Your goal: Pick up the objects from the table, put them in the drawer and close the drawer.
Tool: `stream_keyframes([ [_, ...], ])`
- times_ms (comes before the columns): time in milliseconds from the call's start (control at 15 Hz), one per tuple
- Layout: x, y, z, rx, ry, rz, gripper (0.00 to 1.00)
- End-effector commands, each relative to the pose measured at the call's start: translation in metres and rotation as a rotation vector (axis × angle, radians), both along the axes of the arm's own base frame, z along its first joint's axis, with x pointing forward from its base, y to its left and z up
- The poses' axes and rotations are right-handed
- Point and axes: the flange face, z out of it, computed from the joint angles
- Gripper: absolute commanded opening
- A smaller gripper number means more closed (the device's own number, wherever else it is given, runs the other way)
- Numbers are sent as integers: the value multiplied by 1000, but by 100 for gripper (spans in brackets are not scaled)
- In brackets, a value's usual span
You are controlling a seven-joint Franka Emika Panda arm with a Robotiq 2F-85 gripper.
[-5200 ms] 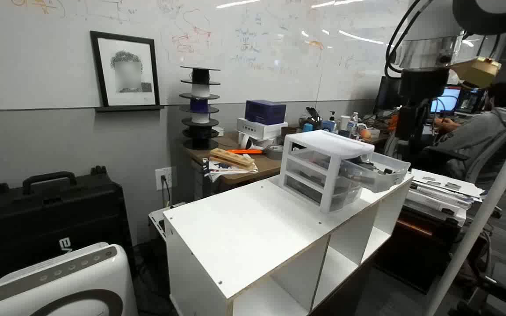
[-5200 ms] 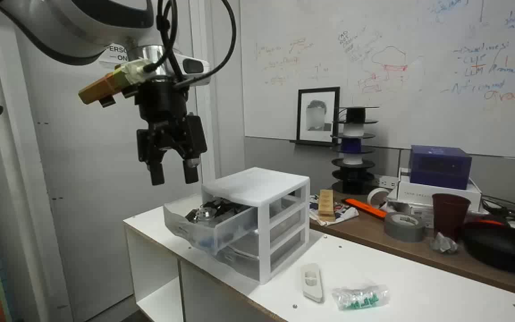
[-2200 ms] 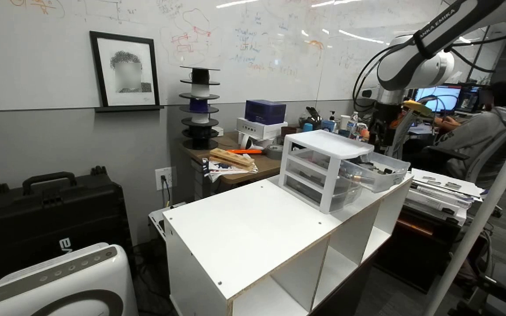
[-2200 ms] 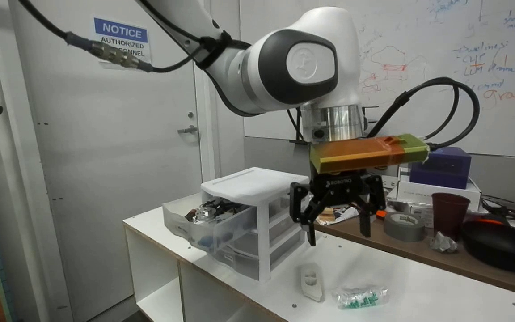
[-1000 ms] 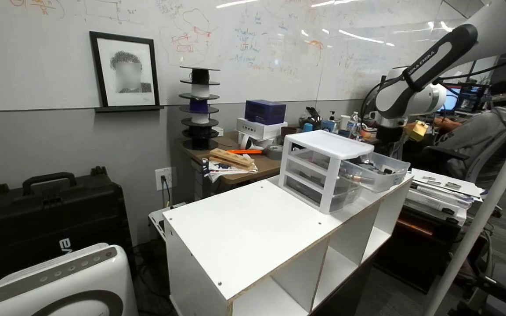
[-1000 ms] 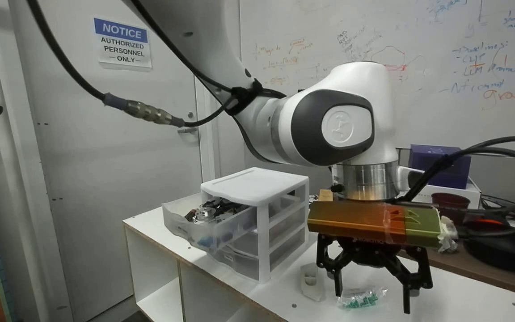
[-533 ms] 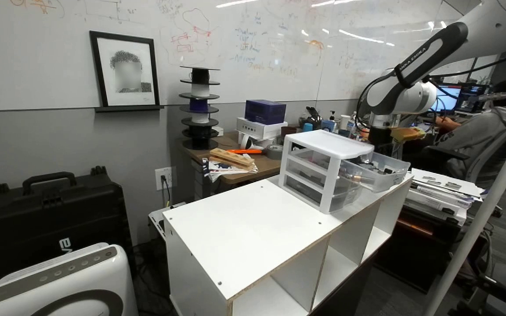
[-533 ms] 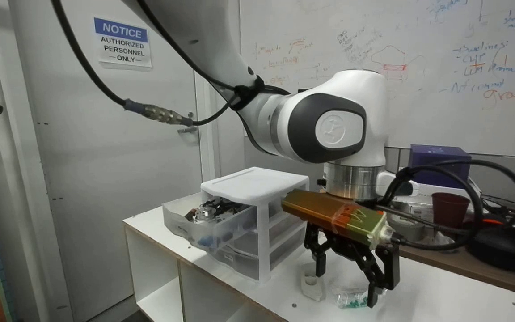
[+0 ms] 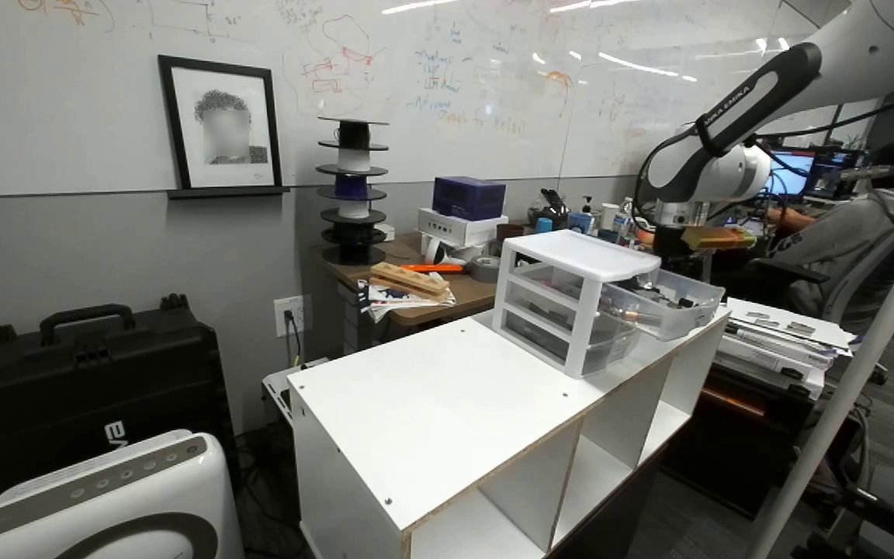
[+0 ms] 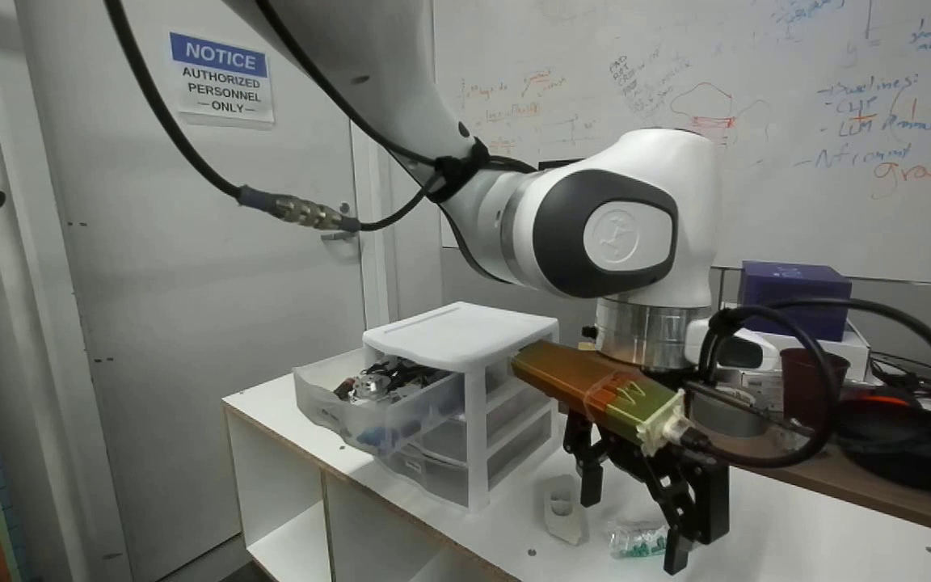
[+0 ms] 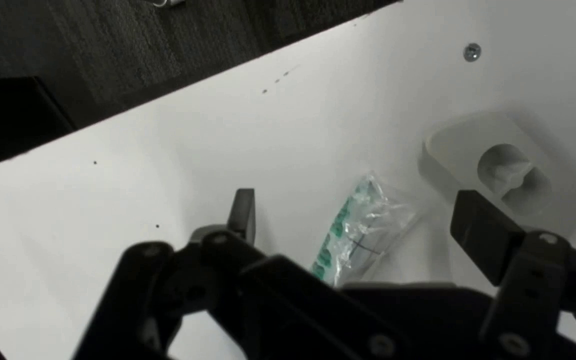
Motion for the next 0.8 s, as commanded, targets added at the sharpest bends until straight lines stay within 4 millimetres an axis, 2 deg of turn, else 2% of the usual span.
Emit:
stream_keyframes([
  [0,8,-7,-10,-23,11,-55,100],
  [400,37,-1,-3,-56,-39,-90,100],
  [733,42,-2,-12,-67,-22,-103,99],
])
